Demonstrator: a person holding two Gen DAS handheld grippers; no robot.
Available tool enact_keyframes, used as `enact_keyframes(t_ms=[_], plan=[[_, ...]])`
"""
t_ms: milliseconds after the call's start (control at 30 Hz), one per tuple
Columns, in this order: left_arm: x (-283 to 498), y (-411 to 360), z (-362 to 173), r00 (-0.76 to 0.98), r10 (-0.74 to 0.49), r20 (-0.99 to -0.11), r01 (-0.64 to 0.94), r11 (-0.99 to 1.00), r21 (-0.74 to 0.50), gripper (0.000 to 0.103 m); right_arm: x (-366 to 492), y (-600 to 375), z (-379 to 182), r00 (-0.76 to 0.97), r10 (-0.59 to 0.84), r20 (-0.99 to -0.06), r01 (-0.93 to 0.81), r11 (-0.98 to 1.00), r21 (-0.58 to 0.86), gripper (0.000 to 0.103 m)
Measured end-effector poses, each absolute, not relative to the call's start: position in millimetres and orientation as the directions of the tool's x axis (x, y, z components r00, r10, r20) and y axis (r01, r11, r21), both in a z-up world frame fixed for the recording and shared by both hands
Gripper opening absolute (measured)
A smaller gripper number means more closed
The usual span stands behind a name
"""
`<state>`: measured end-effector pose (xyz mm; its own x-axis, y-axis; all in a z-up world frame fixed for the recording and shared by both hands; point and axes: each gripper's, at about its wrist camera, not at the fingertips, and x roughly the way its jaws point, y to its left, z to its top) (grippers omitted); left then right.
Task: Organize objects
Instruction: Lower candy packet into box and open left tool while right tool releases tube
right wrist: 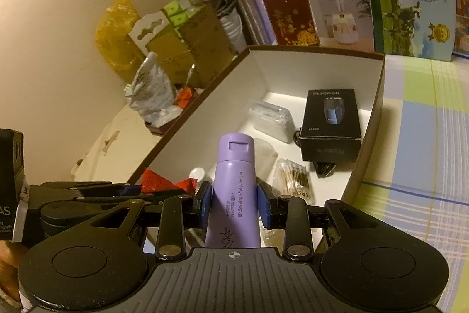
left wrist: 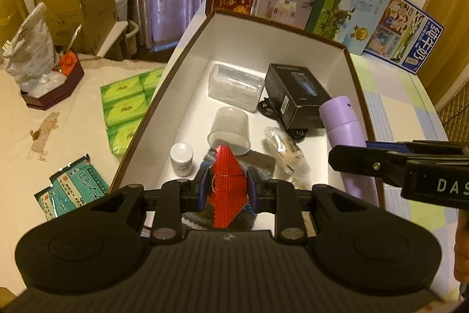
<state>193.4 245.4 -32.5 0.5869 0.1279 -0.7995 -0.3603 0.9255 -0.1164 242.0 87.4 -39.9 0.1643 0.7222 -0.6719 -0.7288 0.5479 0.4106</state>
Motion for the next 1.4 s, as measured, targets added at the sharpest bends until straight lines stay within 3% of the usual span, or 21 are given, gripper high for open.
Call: enact_keyframes(t_ms=[267, 400, 667, 1133, 1400], plan=[[200, 259, -47, 0.562, 0.075, -0.824, -0.329, 0.934, -0.139, 0.024, 242, 102, -49, 0.180, 0.694, -0.698, -0.709, 0.583, 0.397, 0.030], [201, 264, -47, 0.559, 0.060, -0.827, -0.324, 0.934, -0.152, 0.049, 242, 108, -51, 0.179, 0.687, -0.704, -0.705, 0.589, 0.395, 0.030], [196, 271, -35, 0.578, 0.059, -0.814, -0.292, 0.946, -0.139, 0.064, 242, 120, -62, 0.173, 0.665, -0.727, -0.680, 0.614, 0.400, 0.031], [196, 282, -31, 0.581, 0.080, -0.810, -0.279, 0.954, -0.106, 0.071, 248, 138, -75, 0.126, 0.690, -0.713, -0.637, 0.607, 0.475, 0.032], [193, 287, -31, 0.585, 0.067, -0.808, -0.268, 0.956, -0.114, 0.074, 245, 139, -69, 0.182, 0.659, -0.730, -0.661, 0.632, 0.405, 0.051]])
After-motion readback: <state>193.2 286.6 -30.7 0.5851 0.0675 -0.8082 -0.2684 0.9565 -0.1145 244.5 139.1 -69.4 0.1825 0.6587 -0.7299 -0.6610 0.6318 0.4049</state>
